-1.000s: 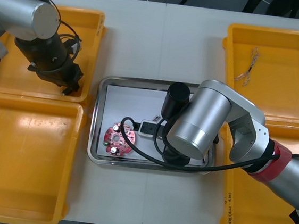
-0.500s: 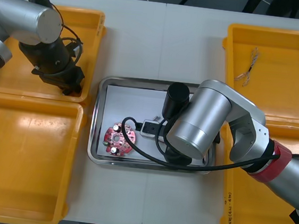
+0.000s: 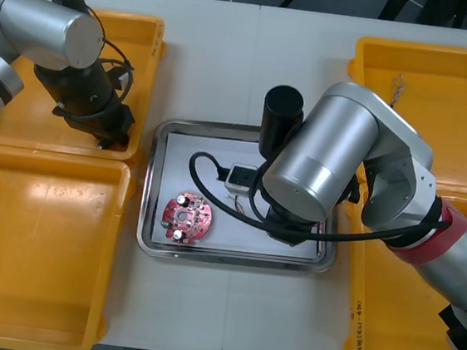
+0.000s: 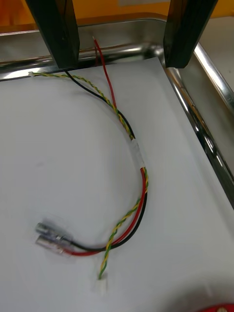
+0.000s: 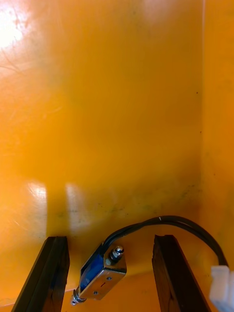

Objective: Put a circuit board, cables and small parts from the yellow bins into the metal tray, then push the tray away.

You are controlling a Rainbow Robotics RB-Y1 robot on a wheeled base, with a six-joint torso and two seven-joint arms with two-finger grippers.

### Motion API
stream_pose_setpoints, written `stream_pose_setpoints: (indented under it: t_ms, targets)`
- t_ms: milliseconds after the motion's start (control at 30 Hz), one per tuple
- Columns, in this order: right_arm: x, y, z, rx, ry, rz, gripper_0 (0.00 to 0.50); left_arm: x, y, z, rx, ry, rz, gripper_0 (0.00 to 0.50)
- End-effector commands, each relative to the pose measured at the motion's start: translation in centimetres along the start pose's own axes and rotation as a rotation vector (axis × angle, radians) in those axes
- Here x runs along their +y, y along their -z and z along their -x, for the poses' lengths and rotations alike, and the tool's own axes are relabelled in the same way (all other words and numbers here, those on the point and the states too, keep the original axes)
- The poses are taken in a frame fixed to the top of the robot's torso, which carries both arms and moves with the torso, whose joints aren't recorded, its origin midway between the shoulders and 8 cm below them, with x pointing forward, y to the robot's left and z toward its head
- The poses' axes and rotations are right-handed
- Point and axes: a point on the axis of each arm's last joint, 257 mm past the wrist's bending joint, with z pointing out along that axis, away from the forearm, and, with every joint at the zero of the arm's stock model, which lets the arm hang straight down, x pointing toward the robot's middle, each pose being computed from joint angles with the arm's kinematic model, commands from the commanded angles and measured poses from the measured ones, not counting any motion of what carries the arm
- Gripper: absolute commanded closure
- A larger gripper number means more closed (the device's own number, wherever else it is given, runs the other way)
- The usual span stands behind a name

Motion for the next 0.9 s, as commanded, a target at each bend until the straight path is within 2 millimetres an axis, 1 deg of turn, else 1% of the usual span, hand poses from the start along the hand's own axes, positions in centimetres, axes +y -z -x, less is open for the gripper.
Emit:
stream_pose_setpoints:
  t_ms: [33,67,100,133,267,433,467,533,567,667,733,900]
  targets:
    - [-2.3,5.1,4.0,-0.147,-0.076,-0.064,0.0,0.0,0.8,0.5,0.006,-0.145,0.032,0.102]
    - [-2.5,5.4,4.0,-0.154,-0.088,-0.07,0.0,0.0,0.9,0.6,0.005,-0.147,0.032,0.201]
    - [-2.8,5.9,4.2,-0.166,-0.111,-0.076,0.0,0.0,0.9,0.5,0.007,-0.148,0.032,0.414]
    - [-3.3,6.3,4.2,-0.174,-0.135,-0.084,0.0,0.2,1.0,0.5,0.006,-0.147,0.032,0.499]
    - [-4.9,7.6,4.1,-0.205,-0.211,-0.096,0.0,0.3,1.0,0.5,0.006,-0.149,0.033,0.5]
    - [-7.5,9.2,2.3,-0.232,-0.345,-0.088,0.0,0.6,1.2,0.6,0.001,-0.15,0.033,0.5]
    - [-7.7,9.2,2.1,-0.233,-0.358,-0.086,0.0,0.6,1.4,0.7,-0.001,-0.15,0.032,0.5]
    - [-9.0,10.0,1.2,-0.243,-0.415,-0.091,0.0,0.9,1.6,0.8,-0.006,-0.149,0.03,0.5]
    - [-9.2,10.1,1.0,-0.244,-0.427,-0.093,0.0,0.9,1.7,0.9,-0.007,-0.148,0.028,0.5]
    - [-11.0,11.1,0.0,-0.256,-0.476,-0.121,0.0,1.3,2.3,1.1,-0.016,-0.145,0.022,0.5]
    - [-12.6,12.1,-0.8,-0.266,-0.506,-0.16,0.0,1.6,2.9,1.4,-0.029,-0.158,0.011,0.5]
    - [-15.4,13.4,-2.8,-0.275,-0.591,-0.202,0.0,2.5,4.5,2.3,-0.065,-0.181,-0.005,0.5]
